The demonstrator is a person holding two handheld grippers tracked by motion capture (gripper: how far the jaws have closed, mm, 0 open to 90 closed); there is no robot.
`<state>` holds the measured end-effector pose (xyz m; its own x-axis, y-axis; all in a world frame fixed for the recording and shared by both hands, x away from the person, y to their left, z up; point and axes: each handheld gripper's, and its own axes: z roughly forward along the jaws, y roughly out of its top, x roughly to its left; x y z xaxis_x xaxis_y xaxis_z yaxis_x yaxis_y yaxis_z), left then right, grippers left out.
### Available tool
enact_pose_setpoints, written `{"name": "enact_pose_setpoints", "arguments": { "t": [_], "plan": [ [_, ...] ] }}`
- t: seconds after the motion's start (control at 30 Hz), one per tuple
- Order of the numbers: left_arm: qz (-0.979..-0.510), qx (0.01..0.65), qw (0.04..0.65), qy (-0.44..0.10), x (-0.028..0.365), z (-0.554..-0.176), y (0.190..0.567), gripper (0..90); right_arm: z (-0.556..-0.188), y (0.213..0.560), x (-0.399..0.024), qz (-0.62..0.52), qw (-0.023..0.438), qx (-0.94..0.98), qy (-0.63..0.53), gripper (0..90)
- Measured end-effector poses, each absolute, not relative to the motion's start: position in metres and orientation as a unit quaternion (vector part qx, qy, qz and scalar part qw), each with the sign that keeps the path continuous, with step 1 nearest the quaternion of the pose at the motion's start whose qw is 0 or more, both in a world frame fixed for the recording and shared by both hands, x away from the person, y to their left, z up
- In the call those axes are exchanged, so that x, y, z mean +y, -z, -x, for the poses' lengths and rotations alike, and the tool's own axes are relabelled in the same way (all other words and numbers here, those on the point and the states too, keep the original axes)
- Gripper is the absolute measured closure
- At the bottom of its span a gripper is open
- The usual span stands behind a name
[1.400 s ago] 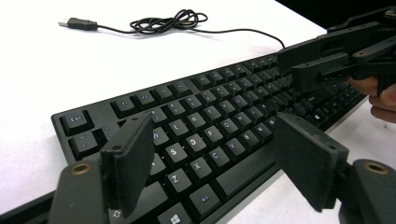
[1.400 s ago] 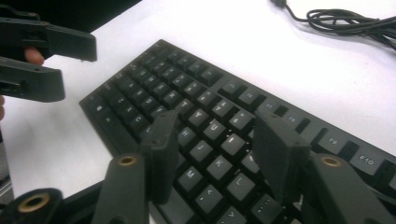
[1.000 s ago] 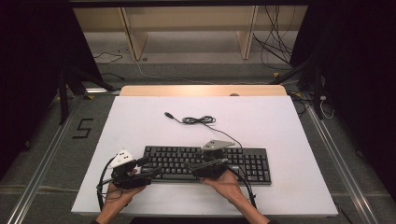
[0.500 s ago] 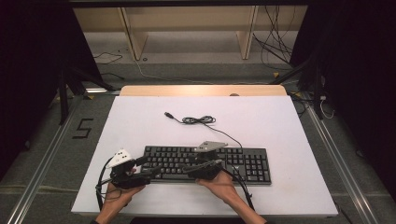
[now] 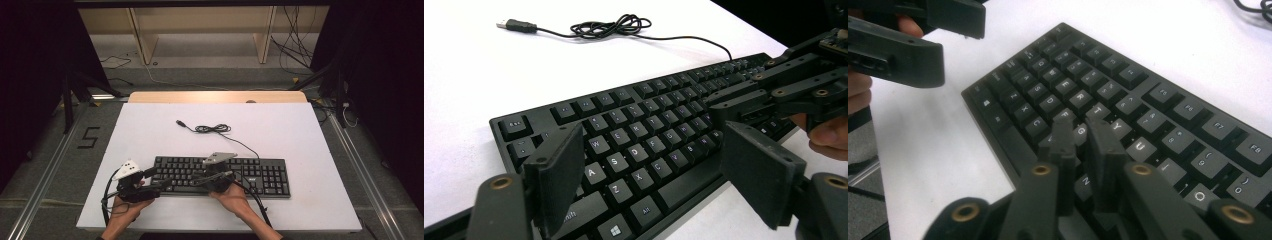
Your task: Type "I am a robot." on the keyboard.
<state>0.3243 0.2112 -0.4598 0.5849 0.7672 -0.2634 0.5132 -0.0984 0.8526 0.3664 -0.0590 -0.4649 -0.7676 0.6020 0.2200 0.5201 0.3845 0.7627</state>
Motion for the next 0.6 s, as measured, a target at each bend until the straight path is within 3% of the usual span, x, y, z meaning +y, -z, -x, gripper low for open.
{"name": "enact_pose_setpoints", "arguments": {
  "t": [0.27, 0.6],
  "plan": [
    [-0.731, 0.437, 0.508, -0.125, 0.21, -0.324, 0.46, 25.4, -0.369, 0.471, -0.053, -0.34, 0.044, 0.837, -0.426, 90.0],
    [-0.734, 0.434, 0.507, -0.125, 0.21, -0.324, 0.461, 25.4, -0.369, 0.478, -0.044, -0.339, 0.041, 0.844, -0.413, 90.0]
  ]
}}
